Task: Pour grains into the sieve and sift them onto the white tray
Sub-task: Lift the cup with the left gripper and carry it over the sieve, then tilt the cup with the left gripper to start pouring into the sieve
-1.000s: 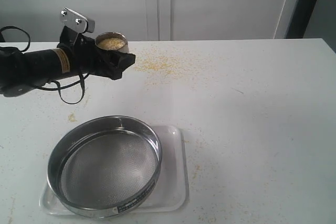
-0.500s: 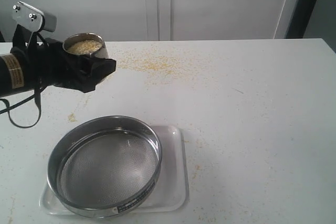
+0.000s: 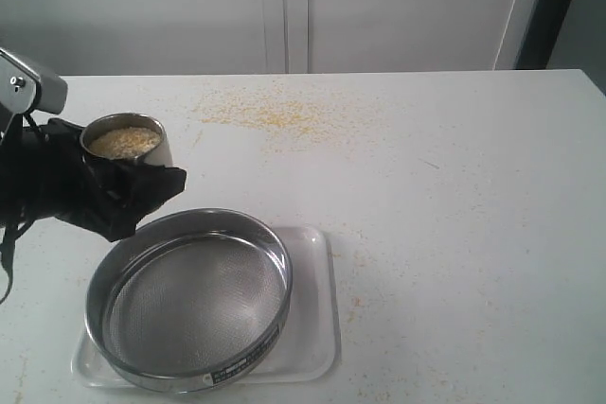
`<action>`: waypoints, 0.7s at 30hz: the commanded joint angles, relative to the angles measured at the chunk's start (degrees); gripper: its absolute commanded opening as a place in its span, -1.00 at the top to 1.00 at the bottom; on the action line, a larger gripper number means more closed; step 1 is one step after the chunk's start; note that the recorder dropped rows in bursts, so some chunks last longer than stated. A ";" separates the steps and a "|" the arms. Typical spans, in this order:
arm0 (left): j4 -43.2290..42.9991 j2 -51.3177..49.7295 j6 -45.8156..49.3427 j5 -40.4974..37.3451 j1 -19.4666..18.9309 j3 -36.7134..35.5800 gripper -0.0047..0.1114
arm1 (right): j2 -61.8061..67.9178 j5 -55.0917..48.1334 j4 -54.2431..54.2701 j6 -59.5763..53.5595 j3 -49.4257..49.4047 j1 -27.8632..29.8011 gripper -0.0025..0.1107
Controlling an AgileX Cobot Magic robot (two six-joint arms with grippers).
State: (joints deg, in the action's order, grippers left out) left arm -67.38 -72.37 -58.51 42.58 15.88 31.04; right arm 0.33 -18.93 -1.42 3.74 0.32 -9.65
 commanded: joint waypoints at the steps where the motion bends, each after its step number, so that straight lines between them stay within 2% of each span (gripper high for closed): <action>1: -6.77 1.10 -3.43 0.33 0.18 -0.28 0.92 | -0.33 0.56 -0.13 -0.01 -0.32 0.46 0.96; 8: -12.04 1.00 -3.04 -7.02 0.18 -0.28 0.92 | -0.33 0.56 -0.13 -0.01 -0.32 0.46 0.96; 15: -14.95 1.00 -3.00 -8.44 0.31 -0.28 0.92 | -0.33 0.56 -0.13 -0.01 -0.32 0.46 0.96; 21: -16.72 1.00 -3.00 -16.59 5.05 -0.28 0.92 | -0.33 0.56 -0.13 -0.01 -0.32 0.46 0.96</action>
State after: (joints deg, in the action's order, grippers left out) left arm -82.86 -72.27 -61.16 29.28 18.50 30.82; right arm 0.33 -18.93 -1.42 3.74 0.32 -9.65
